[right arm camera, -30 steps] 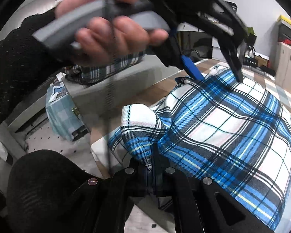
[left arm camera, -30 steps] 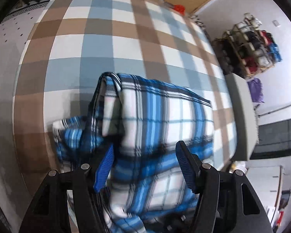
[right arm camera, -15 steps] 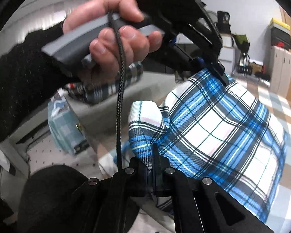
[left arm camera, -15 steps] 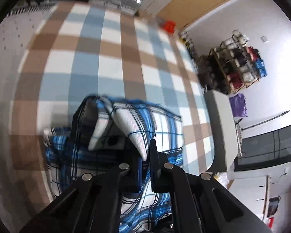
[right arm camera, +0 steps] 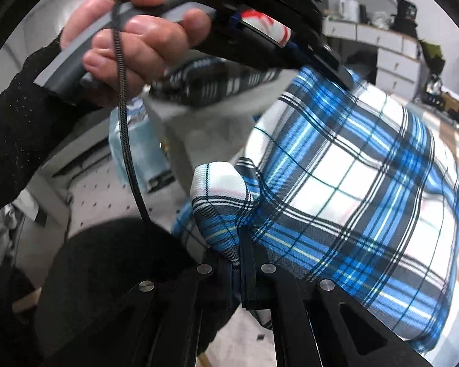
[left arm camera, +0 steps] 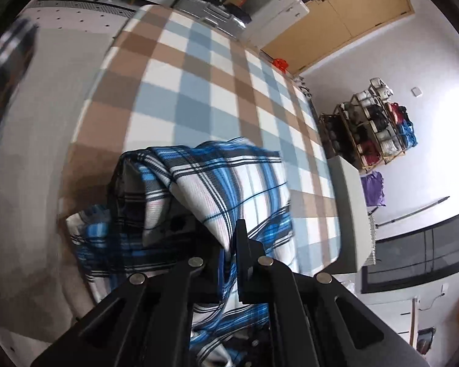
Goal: Fold large clothes
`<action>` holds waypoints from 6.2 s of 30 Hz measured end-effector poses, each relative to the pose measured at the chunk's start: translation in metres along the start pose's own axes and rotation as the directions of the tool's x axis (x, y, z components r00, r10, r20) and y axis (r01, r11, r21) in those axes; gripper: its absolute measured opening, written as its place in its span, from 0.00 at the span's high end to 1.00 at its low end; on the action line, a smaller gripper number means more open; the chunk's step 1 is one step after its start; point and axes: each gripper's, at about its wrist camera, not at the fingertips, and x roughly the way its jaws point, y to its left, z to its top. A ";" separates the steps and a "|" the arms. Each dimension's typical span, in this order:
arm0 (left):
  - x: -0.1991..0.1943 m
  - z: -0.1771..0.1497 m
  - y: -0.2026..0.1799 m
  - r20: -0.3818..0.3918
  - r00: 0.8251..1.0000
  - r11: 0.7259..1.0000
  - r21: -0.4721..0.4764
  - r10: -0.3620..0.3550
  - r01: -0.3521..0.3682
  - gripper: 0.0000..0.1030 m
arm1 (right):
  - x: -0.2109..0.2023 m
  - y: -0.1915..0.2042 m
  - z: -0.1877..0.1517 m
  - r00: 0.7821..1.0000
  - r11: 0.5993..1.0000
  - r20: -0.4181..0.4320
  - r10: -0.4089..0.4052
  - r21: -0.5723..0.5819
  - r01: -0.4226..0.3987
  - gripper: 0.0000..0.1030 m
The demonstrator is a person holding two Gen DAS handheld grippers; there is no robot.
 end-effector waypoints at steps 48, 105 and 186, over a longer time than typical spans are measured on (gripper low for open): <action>0.022 -0.090 -0.007 -0.083 0.923 0.924 -0.039 0.377 -0.381 0.44 | -0.046 -0.243 -0.024 0.964 0.684 0.011 0.267 0.702 -0.197 0.00; 0.166 -0.038 -0.144 -0.097 0.989 0.950 0.305 0.108 -0.073 0.51 | -0.233 -0.315 -0.069 0.867 0.622 0.267 -0.420 0.781 0.061 0.00; 0.165 -0.044 -0.131 -0.051 0.987 0.959 0.250 0.151 -0.133 0.50 | -0.087 -0.264 -0.051 0.811 0.903 -0.571 -0.126 0.273 0.332 0.00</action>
